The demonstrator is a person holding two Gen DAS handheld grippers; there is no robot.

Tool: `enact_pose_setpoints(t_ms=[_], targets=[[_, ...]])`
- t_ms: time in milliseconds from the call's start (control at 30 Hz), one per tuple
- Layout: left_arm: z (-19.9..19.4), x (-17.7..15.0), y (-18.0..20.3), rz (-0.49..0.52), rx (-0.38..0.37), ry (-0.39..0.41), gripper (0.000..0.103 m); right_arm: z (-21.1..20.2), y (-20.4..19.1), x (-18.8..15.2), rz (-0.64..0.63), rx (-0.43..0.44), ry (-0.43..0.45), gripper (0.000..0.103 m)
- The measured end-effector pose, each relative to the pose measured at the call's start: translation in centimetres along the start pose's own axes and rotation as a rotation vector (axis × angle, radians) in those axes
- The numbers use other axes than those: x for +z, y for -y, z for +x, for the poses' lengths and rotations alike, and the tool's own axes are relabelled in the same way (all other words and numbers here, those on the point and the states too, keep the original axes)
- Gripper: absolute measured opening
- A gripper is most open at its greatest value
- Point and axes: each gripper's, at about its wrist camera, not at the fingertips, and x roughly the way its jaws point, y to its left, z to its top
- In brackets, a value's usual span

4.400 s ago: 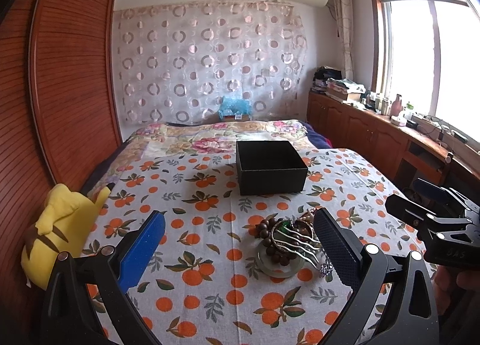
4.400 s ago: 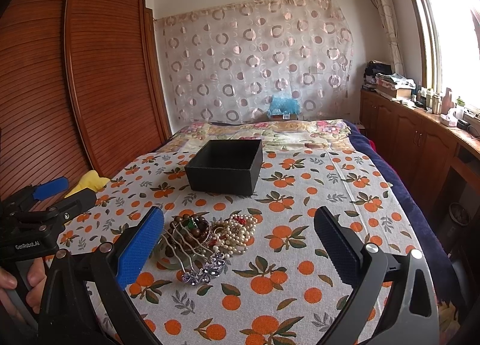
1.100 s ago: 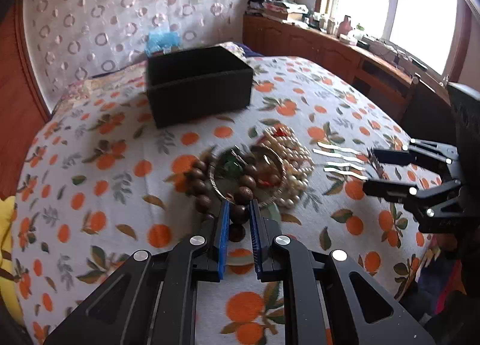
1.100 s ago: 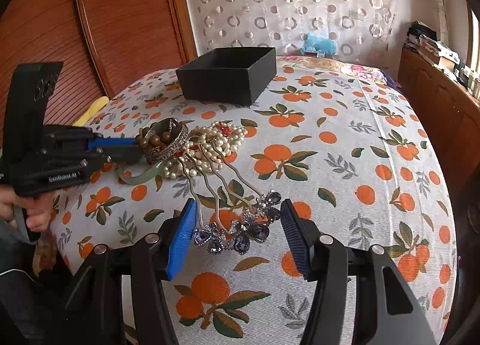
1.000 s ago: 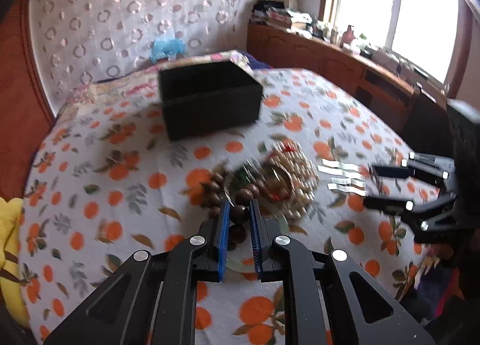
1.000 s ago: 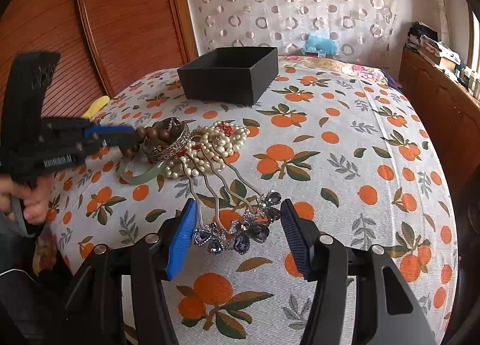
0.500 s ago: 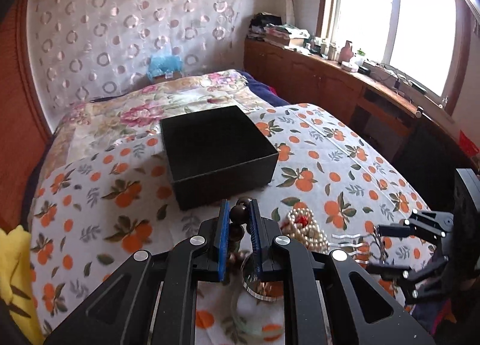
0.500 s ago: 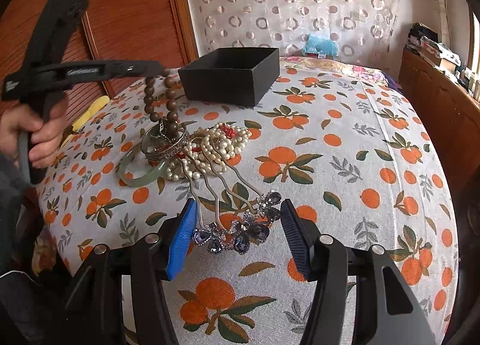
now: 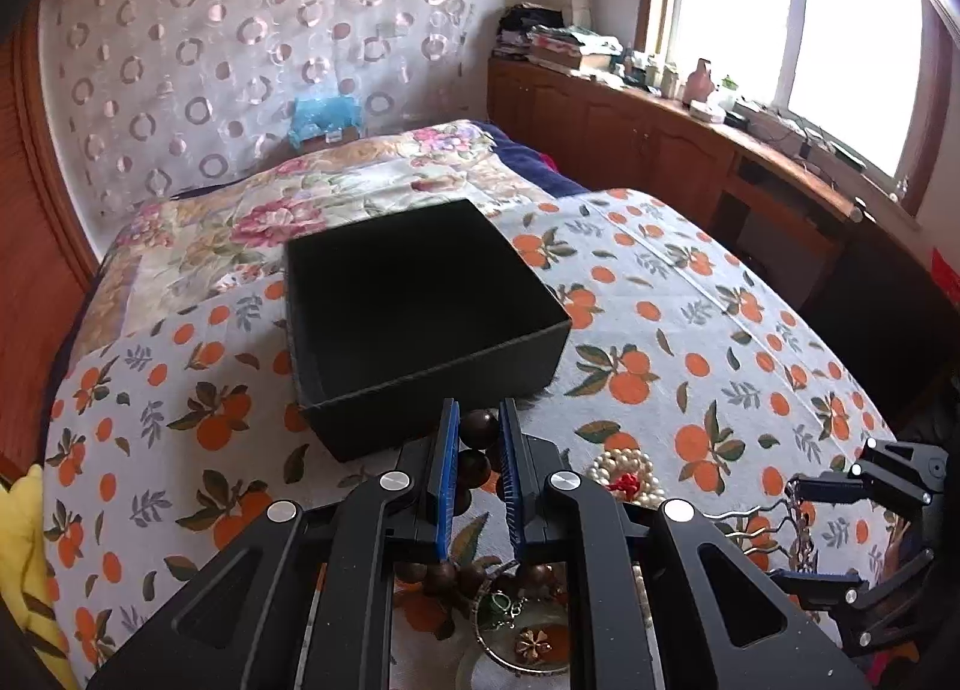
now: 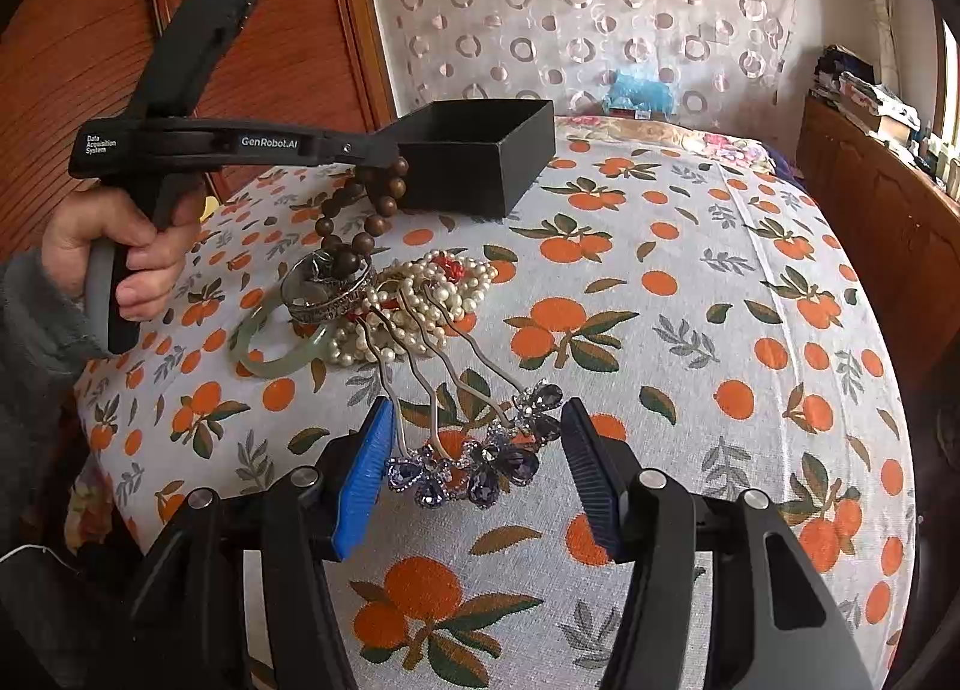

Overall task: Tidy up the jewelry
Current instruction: 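Grasp and lift the hairpins with the right tool while the left tool grasps the bead bracelet, then carry the hairpins into the black box and open the right tool while the left drops the bracelet in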

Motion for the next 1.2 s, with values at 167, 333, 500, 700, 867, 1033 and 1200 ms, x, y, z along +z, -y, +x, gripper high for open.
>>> enact_pose_setpoints(t_ms=[167,333,500,700,867,1033,1200], targets=[[-2.6,0.6,-0.1,-0.008,0.011,0.078,0.012,0.0,-0.2,0.2,-0.004,-0.002,0.003,0.06],[-5.5,1.5,0.4,-0.005,-0.017,0.146,0.012,-0.1,-0.3,0.2,-0.007,-0.004,0.004,0.06],[-7.8,2.1,1.2,0.008,-0.046,0.19,0.012,-0.1,-0.2,0.2,-0.008,-0.007,0.004,0.06],[-11.3,2.2,1.8,0.024,-0.063,0.251,0.012,0.0,-0.2,0.1,-0.008,-0.009,0.003,0.06],[-10.6,1.5,1.8,0.052,-0.013,0.197,0.012,0.2,-0.2,0.1,-0.008,-0.013,0.002,0.06],[-5.5,-0.8,0.2,0.036,0.021,0.042,0.012,0.2,-0.2,0.1,-0.008,-0.011,0.004,0.06],[-3.7,-2.6,-2.2,-0.032,0.037,0.0,0.012,0.3,-0.2,0.1,-0.013,-0.015,-0.001,0.06]])
